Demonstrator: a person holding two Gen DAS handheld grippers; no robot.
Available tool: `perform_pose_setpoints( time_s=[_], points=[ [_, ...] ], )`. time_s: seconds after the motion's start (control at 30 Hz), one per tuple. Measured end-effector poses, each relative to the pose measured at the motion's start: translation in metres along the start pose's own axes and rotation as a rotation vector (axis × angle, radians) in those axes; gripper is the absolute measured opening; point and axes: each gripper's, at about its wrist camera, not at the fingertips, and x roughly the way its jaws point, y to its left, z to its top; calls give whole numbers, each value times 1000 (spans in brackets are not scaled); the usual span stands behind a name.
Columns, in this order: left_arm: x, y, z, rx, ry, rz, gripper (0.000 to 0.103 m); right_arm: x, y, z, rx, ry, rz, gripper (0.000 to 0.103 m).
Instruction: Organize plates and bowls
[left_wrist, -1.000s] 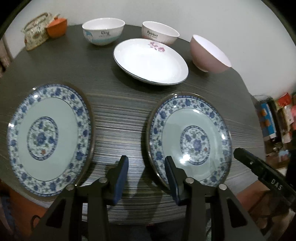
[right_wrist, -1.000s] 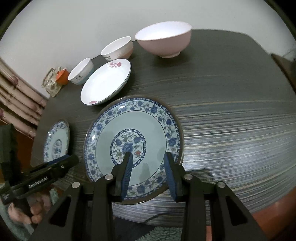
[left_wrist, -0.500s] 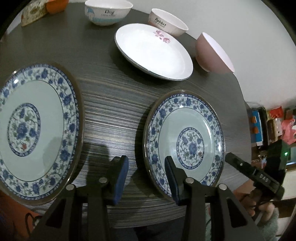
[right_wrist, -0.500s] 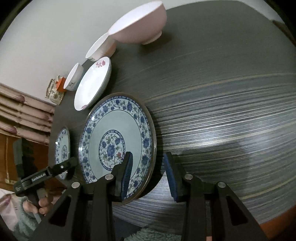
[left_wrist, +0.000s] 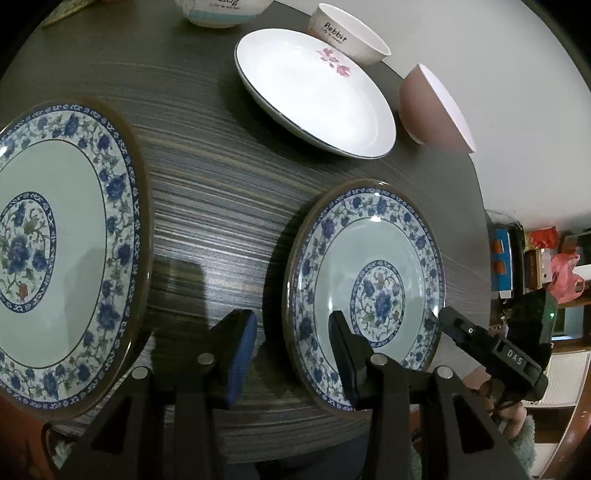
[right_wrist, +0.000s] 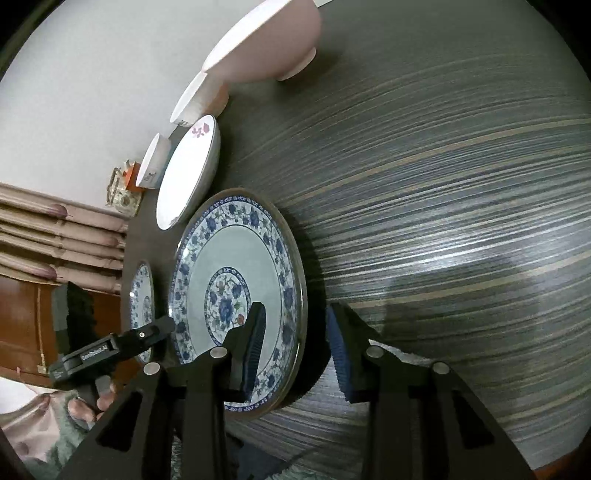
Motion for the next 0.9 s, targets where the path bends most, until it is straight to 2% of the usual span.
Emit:
perform_pose_setpoints(
  time_s=[0.57, 0.63, 0.7, 0.8, 0.9],
  points=[
    [4, -5, 12, 34, 0, 27, 39, 8, -1, 13, -27, 20, 19, 20],
    [4, -6, 13, 38, 2, 30, 39, 10, 0, 13, -36, 25, 12, 16],
    [6, -6, 14, 42, 11, 29, 29, 12, 2, 13, -44, 33, 8, 14],
    [8, -8, 15, 52, 9, 34, 23, 12, 2, 13, -55, 34, 0, 12],
    [10, -11, 15, 71, 7, 51, 22, 13, 2, 14, -62, 33, -4, 12]
  ],
)
